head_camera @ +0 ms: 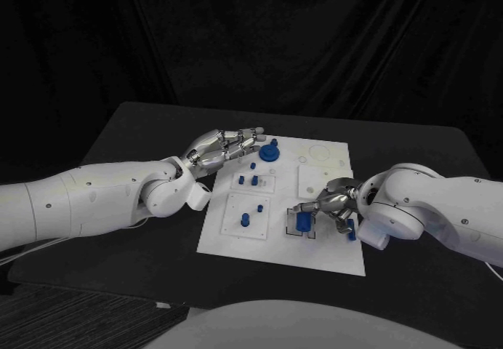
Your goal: Assemble the parts on the task board
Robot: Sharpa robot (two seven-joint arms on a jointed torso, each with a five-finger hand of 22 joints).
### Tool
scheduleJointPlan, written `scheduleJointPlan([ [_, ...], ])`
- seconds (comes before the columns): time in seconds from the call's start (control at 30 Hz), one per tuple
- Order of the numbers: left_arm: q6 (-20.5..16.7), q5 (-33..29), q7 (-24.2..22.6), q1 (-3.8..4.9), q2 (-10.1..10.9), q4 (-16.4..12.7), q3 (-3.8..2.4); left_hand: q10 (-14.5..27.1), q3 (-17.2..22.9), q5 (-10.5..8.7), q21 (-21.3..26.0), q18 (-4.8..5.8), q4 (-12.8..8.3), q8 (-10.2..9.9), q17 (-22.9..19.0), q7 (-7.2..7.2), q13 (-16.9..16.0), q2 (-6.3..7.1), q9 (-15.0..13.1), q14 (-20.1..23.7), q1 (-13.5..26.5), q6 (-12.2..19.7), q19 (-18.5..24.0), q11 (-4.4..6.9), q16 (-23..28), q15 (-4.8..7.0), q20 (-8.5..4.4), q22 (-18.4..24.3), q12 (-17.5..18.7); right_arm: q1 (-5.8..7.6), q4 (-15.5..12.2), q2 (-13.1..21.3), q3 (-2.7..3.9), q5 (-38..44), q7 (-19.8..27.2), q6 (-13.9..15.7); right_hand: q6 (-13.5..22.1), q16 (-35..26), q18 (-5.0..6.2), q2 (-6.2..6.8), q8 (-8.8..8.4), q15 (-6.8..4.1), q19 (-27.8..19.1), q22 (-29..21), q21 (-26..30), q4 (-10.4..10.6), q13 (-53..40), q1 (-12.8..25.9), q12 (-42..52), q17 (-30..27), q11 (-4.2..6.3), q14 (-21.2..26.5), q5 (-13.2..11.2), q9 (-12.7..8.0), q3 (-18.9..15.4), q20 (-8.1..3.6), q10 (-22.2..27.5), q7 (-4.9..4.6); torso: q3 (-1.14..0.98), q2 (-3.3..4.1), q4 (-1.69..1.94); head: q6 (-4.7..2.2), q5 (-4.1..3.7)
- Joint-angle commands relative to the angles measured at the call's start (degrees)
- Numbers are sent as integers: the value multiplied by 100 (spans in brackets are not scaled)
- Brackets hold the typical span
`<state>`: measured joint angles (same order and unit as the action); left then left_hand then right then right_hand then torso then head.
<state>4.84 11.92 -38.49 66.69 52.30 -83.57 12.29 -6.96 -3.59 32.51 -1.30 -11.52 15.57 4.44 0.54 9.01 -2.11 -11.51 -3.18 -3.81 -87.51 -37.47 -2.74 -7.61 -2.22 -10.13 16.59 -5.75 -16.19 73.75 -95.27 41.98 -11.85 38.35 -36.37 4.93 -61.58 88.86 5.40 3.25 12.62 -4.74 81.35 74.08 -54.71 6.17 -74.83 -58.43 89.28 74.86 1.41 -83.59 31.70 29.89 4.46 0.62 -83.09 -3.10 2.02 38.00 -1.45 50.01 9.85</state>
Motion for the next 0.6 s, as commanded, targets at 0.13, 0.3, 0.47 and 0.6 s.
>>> scheduleJointPlan([
  [0.13, 85, -25, -66, -9, 7, -1, -5, -24, 197, 111, -49, 139, -2, 33, 64, 1, -38, 23, -54, -29, -16, -39, -59, -52, -73, 36, 17, -74, -91, -30, 30, -46, 3, 290, -92, -265, 199, 114, 96, -206, 236, -55, -16, 722, 101, -35, -1517, -14, 72, 1514, 63, -641, -404, 457, 825, 43, -691, 85, -3, -1, -4, -1, 16],
  [0.3, 92, -25, -63, -9, 5, 4, -5, -24, 197, 111, -49, 139, -2, 33, 64, 1, -38, 23, -54, -29, -16, -39, -59, -52, -73, 36, 17, -74, -91, -39, 46, -80, 3, 319, -95, -304, 197, 114, 97, -204, 240, -53, -12, 723, 114, 9, -1517, 38, 72, 1514, 61, -641, -612, 465, 780, 46, -691, 83, -6, -3, 1, -1, 19],
  [0.47, 103, -25, -60, -10, 0, 10, -5, -26, 202, 111, -50, 139, -2, 39, 65, 5, -39, 24, -56, -32, -17, -59, -61, -55, -76, 34, 17, -74, -95, -48, 54, -121, 3, 330, -98, -373, 195, 114, 94, -196, 241, -49, -3, 728, 110, 78, -1517, 121, 72, 1514, 56, -641, -791, 469, 714, 49, -691, 76, -5, -5, -1, -1, 27],
  [0.6, 115, -25, -53, -11, -8, 17, -5, -26, 202, 111, -50, 139, -2, 39, 65, 5, -39, 24, -56, -32, -17, -59, -61, -55, -76, 34, 17, -74, -95, -65, 66, -153, 3, 334, -100, -422, 198, 114, 92, -187, 235, -46, 5, 734, 102, 125, -1517, 181, 72, 1514, 53, -641, -881, 468, 666, 51, -691, 72, -3, -5, 0, -1, 28],
])
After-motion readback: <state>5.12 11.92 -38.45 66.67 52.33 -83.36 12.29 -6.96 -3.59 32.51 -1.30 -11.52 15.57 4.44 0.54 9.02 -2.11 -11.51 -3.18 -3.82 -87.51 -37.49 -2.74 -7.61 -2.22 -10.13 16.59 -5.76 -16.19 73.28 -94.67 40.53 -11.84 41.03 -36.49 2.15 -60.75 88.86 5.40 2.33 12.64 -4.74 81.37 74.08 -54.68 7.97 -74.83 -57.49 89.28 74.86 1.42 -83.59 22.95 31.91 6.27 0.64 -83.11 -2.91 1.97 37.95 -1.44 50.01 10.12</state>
